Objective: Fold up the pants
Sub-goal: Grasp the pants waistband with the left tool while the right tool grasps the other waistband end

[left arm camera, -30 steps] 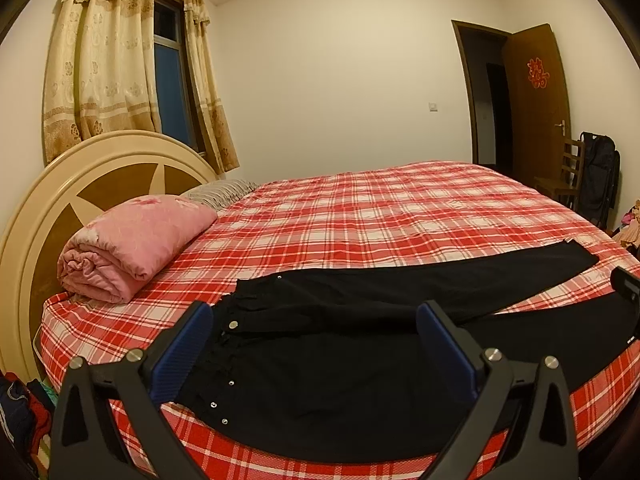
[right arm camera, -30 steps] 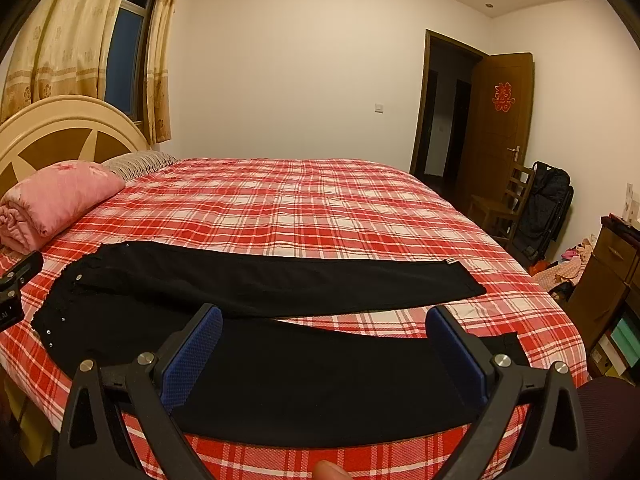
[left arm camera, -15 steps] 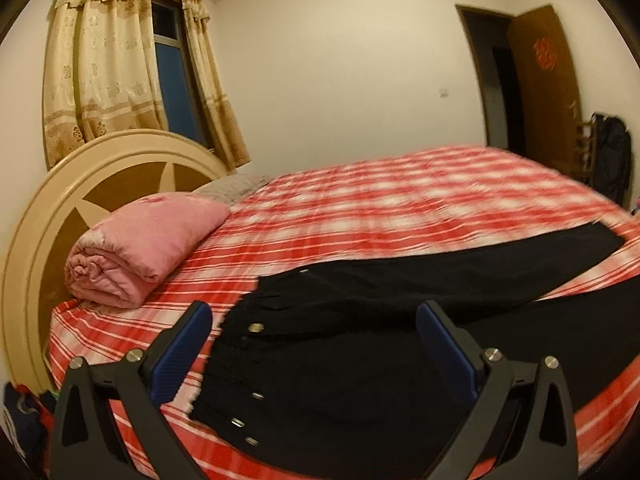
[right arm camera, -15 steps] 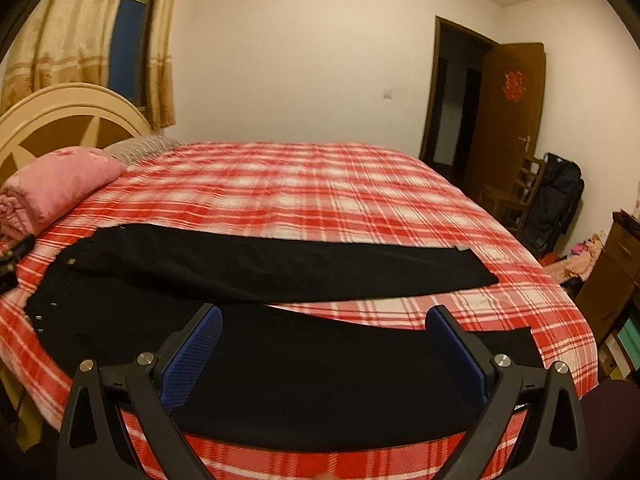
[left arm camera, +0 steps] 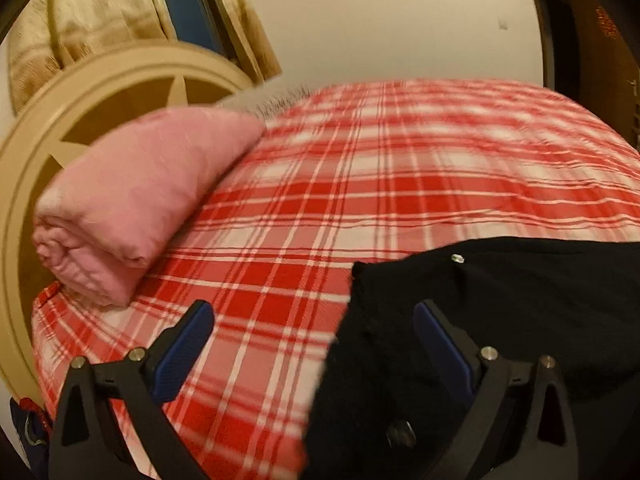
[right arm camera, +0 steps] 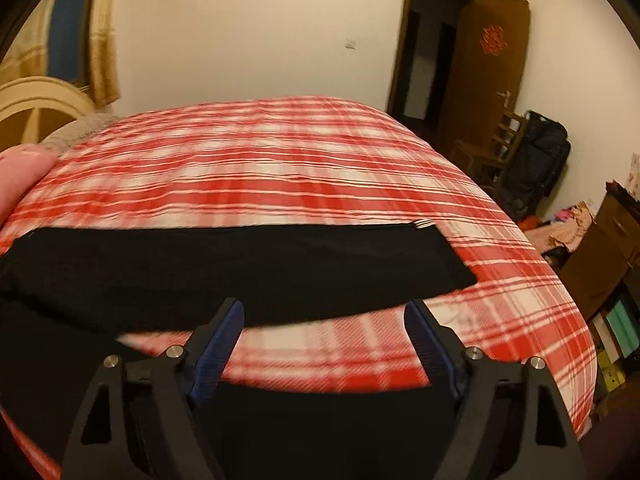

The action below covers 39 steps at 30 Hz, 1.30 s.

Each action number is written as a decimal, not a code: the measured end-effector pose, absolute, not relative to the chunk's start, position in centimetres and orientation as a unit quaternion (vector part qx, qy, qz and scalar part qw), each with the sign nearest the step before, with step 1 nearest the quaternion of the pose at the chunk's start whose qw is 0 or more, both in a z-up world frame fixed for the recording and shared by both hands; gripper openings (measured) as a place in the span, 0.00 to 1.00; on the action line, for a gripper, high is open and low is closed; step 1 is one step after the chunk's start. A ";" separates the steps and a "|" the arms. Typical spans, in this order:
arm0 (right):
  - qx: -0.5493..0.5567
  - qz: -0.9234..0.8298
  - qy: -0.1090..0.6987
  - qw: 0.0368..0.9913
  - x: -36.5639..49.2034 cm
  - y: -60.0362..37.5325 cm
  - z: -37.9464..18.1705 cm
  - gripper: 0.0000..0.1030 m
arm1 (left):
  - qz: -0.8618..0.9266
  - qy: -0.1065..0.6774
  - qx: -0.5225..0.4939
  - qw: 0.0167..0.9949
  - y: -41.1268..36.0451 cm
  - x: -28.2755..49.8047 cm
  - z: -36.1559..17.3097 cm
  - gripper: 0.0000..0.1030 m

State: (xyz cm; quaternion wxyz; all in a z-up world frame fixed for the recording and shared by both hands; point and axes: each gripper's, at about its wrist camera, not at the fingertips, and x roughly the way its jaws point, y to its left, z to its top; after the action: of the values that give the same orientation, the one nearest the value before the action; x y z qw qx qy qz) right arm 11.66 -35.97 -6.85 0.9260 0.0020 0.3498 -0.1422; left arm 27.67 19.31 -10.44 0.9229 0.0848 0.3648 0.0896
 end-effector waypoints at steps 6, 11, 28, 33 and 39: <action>-0.013 -0.186 0.373 0.909 17.1 -41.4 -8.1 0.81 | 0.043 0.429 0.053 0.901 19.2 33.1 -13.8 0.82; 0.002 -0.205 0.398 0.894 20.9 -46.1 -9.7 0.81 | 0.001 0.462 0.036 0.886 18.2 35.4 -15.6 0.64; 0.061 -0.175 0.444 0.877 28.2 -56.1 -14.4 0.74 | -0.029 0.465 0.120 0.877 15.9 36.2 -16.0 0.48; 0.055 -0.162 0.454 0.874 29.3 -56.1 -16.2 0.74 | -0.007 0.460 0.124 0.879 16.3 36.6 -16.2 0.72; 0.069 -0.151 0.449 0.878 29.2 -56.5 -16.4 0.69 | -0.031 0.466 0.090 0.880 17.2 36.9 -16.6 0.75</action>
State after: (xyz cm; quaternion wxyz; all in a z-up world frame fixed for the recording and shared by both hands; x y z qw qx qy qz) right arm 29.20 -56.47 -16.43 0.8781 0.0689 0.4487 -0.1510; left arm 36.93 17.15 -16.59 0.8797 0.0898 0.4660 -0.0305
